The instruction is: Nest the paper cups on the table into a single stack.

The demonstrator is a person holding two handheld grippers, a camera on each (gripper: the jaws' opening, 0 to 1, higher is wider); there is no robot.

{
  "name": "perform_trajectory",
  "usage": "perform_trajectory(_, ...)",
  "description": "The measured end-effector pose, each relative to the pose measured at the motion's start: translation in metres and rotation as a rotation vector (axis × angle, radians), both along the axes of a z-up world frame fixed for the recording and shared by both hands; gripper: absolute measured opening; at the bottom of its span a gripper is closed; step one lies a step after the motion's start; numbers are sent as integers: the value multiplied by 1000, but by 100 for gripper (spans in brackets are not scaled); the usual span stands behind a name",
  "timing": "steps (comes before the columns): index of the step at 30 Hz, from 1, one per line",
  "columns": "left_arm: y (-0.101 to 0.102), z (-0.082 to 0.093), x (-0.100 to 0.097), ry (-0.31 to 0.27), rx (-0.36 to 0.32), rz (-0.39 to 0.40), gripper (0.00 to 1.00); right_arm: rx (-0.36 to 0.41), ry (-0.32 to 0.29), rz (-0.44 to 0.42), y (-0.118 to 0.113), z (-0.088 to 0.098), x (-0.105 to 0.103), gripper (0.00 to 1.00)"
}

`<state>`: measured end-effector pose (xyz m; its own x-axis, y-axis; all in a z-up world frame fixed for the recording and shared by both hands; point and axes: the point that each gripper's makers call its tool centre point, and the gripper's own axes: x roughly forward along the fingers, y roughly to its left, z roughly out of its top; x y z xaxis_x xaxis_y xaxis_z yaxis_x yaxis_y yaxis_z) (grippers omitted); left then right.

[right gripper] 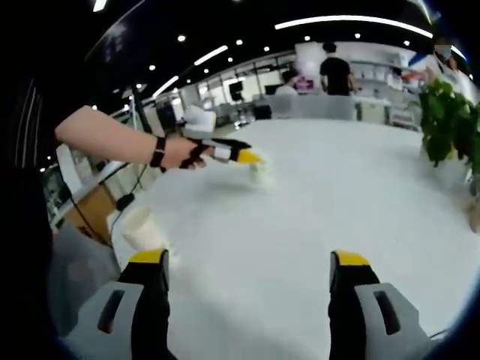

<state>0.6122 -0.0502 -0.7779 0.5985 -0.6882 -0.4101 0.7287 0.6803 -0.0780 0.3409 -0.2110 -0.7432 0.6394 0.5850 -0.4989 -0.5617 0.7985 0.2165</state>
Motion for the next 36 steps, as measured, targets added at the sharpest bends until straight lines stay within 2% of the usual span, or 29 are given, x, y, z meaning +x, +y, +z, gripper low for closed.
perform_trajectory(2, -2, -3, 0, 10, 6, -1, 82, -4, 0, -3, -3, -1, -1, 87)
perform_trajectory(6, -5, -5, -2, 2, 9, -27, 71, -6, 3, -12, -8, -1, -2, 86)
perform_trajectory(10, -3, -6, 1, -6, 24, -19, 70, -1, 14, -23, -10, -2, -3, 86)
perform_trajectory(14, -6, -8, 0, 7, 14, -33, 56, -1, 13, -23, -10, -3, -2, 86)
perform_trajectory(36, -9, -16, -2, 51, 12, -45, 38, 3, 20, -22, -10, -4, 3, 85)
